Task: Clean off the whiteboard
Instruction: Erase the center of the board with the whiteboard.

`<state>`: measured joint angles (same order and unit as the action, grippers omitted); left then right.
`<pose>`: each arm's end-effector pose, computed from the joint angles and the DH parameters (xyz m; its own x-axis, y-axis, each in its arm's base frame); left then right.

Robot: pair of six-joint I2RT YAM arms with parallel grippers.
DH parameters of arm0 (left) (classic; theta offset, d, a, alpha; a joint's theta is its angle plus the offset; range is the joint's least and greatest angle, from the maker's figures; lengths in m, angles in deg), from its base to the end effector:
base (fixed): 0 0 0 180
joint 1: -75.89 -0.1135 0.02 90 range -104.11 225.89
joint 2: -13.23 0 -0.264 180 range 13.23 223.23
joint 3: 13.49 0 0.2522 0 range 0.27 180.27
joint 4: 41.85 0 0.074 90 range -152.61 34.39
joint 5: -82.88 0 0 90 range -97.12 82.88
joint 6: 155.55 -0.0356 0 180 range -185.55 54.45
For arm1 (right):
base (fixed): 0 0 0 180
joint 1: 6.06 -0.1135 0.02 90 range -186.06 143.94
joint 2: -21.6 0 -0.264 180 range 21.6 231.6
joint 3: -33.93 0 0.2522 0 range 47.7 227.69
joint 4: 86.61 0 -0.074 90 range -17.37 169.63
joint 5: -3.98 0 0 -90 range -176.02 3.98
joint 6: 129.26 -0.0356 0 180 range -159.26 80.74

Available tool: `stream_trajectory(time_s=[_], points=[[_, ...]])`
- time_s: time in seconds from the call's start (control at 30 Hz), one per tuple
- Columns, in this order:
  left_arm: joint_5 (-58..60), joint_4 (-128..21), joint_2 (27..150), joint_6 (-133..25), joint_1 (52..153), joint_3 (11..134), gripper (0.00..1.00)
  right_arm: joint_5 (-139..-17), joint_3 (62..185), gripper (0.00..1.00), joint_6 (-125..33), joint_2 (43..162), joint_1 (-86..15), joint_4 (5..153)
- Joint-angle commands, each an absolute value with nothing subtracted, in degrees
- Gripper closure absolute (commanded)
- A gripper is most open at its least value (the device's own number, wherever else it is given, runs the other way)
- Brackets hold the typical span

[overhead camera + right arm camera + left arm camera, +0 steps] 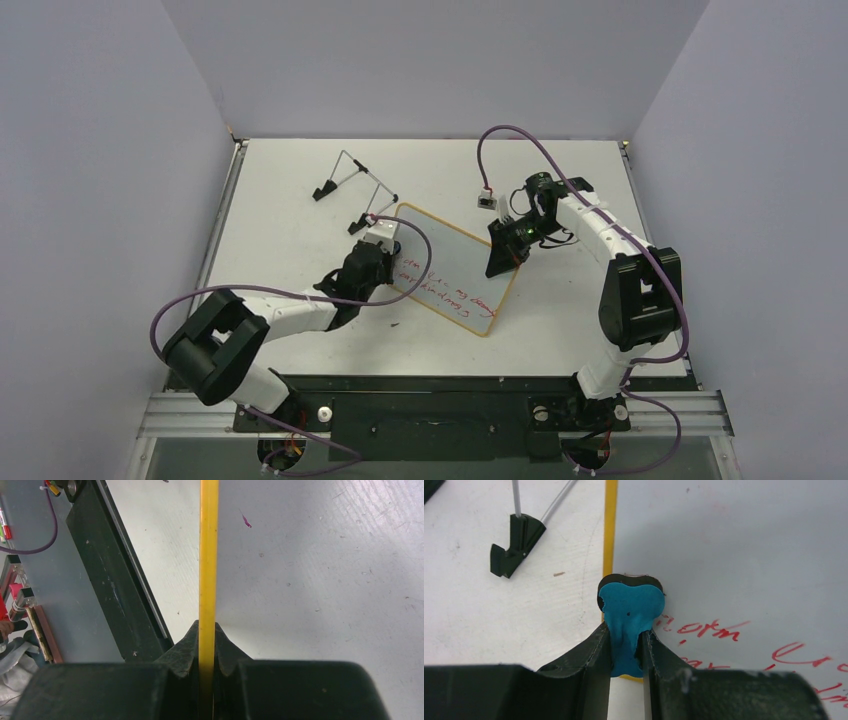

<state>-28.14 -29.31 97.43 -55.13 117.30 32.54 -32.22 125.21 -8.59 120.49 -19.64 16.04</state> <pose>0.2247 -0.1811 0.1739 -0.3869 0.1161 -0.9148 0.3100 0.9507 -0.0105 0.3035 0.1029 0.2463 -0.7270 -0.4855 -0.4856 -0.6725 0.3602 0.6466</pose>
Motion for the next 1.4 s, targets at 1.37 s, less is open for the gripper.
stream_trajectory(time_s=[1.37], points=[[-18.06,-20.16,101.83,-55.99,123.43,32.77,1.0,-34.52,125.36,1.0,-5.93,119.05,-20.6,14.88]])
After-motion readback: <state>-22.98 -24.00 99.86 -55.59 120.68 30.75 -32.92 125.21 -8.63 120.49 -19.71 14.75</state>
